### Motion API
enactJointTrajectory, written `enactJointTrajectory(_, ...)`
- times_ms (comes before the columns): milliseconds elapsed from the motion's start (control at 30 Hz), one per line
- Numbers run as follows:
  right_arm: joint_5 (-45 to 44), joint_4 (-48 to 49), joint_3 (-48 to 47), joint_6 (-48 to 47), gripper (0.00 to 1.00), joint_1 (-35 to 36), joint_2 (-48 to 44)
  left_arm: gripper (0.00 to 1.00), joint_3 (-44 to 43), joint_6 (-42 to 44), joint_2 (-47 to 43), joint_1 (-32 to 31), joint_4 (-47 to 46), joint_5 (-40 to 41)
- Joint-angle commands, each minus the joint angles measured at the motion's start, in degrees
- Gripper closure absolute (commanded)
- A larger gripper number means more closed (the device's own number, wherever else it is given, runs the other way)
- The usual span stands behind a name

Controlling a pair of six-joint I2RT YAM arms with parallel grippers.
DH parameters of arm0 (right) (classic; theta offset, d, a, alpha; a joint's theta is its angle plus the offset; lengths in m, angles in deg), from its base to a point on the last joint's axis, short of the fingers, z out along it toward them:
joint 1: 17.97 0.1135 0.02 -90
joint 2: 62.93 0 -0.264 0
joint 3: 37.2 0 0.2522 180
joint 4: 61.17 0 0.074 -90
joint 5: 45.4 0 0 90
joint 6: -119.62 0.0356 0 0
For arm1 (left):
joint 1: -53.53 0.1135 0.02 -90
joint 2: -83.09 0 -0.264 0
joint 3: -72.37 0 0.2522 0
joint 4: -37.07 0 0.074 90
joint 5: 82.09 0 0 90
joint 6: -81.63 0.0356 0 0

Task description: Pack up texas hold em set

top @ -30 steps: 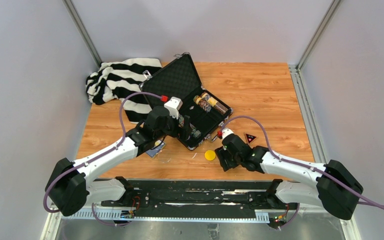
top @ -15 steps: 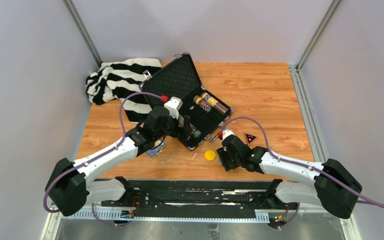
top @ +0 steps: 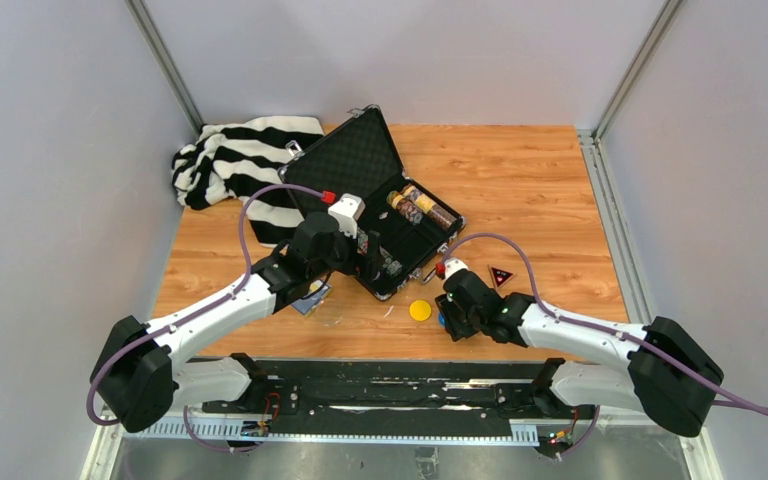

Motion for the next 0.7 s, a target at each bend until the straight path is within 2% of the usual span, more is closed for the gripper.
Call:
enactJointTrajectory(0, -0.96, -3.74, -1.46, -0.72, 0.68, 0.74, -1.03, 0.02, -1.77, -1.28, 0.85, 0.22, 0.55, -0.48)
enactJointTrajectory(367, -1.13, -4.42, -2.61, -2.53, 0.68, 0.83, -5.23, 0.02, -8.17, -7.31, 6.9, 0.64, 6.84, -7.21)
enactJointTrajectory(467, -1.0, -3.84, -2.62, -3.57, 0.68, 0.98, -7.36, 0.02, -9.65, -10.17, 8.97, 1.75, 7.18, -15.19)
enactJointTrajectory(567, -0.35, -2.27, -2.41, -5.06, 0.68, 1.31, -9.7, 0.21, -9.66, -14.28, 11.47, 3.39, 4.08, -27.25)
enactJointTrajectory(667, 0.93, -0.43, -1.9, -6.51, 0.68, 1.53, -12.4, 0.23, -9.96, -16.26, 14.48, 3.67, 1.52, -35.63)
